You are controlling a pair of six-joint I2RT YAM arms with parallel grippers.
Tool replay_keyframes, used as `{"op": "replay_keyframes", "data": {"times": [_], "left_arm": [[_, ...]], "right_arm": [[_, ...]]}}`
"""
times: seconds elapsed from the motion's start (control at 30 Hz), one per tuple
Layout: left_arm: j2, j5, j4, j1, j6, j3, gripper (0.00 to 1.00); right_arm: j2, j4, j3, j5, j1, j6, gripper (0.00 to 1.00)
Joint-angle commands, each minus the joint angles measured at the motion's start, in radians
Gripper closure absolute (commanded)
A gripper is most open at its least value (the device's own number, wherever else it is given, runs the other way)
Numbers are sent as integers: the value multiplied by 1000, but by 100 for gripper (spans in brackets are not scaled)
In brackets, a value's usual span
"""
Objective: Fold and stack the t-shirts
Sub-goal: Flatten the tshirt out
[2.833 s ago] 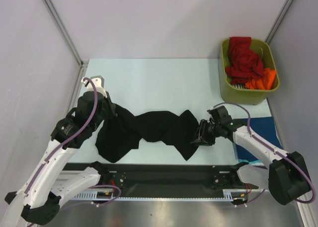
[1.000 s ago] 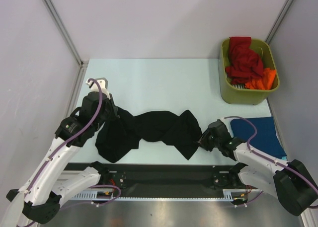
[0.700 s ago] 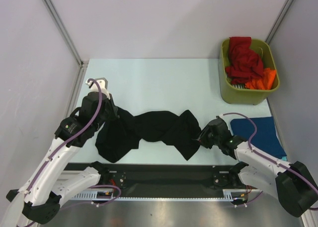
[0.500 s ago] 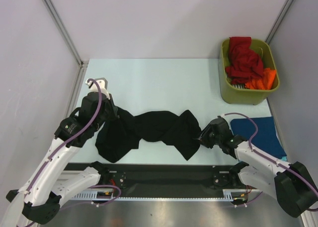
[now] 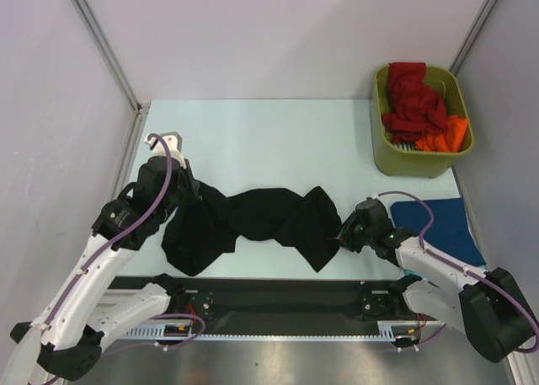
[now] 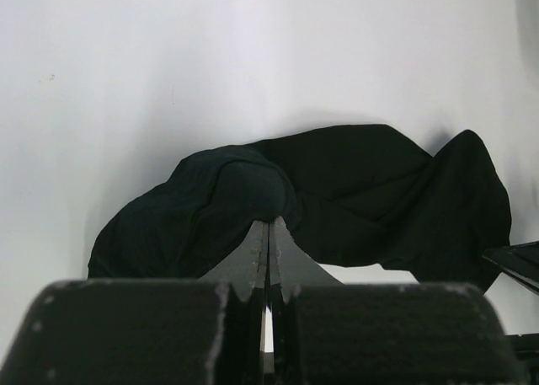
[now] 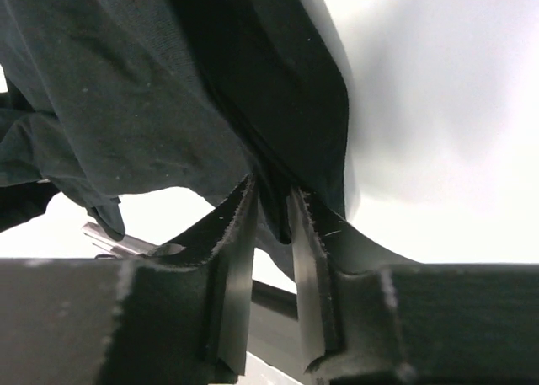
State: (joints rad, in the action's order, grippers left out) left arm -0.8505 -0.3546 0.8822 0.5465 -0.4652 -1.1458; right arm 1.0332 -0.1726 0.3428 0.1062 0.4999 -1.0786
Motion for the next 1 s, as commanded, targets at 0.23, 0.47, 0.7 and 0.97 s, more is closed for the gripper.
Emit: {"op": "replay_keyframes", "data": {"times": [0.23, 0.47, 0.7, 0.97], "left_arm": [[11, -21, -19, -10, 2, -35, 100], [-4, -105, -29, -8, 52, -167, 100], [-68, -198, -329, -80, 262, -242, 100], [-266, -58, -807, -240, 580, -455, 100]], "right_arm": [[-33, 5, 76, 62, -30, 75, 100], [-1, -68, 327, 108, -139, 238, 100], [264, -50, 812, 196, -322, 295, 100], [687, -22, 1587, 234, -405, 312, 100]]}}
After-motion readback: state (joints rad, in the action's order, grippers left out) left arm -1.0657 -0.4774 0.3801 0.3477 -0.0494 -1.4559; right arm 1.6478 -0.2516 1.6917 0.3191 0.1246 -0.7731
